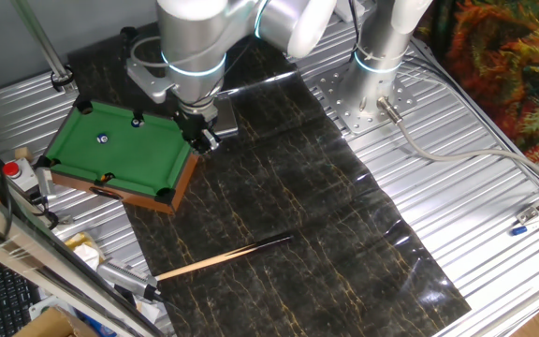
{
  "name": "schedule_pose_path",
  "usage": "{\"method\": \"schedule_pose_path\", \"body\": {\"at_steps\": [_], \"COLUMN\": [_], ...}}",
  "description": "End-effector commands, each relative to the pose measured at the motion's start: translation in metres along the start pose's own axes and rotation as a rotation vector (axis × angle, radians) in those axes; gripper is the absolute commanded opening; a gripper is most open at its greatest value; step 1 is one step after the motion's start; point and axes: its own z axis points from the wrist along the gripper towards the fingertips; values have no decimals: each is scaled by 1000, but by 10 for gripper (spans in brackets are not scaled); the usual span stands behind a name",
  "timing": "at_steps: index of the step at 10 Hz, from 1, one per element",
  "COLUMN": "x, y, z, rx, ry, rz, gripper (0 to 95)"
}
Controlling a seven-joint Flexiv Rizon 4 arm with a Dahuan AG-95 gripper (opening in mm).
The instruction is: Hit the pool ball
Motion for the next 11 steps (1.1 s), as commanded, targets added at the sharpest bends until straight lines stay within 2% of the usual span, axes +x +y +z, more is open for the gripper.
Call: {"method": "schedule_pose_path", "body": {"at_steps": [1,4,6,7,10,11], "x": [1,2,2,2,15,14], "y": [0,0,0,0,3,4], "z": [-1,-4,-4,-4,-3,-3], "rx": [-5,-15,-63,-61,-45,-45], "ry": [-18,-33,-50,-44,-53,-53], "rz": [-23,-29,-16,-25,4,12], "gripper": [0,0,0,0,0,0]}}
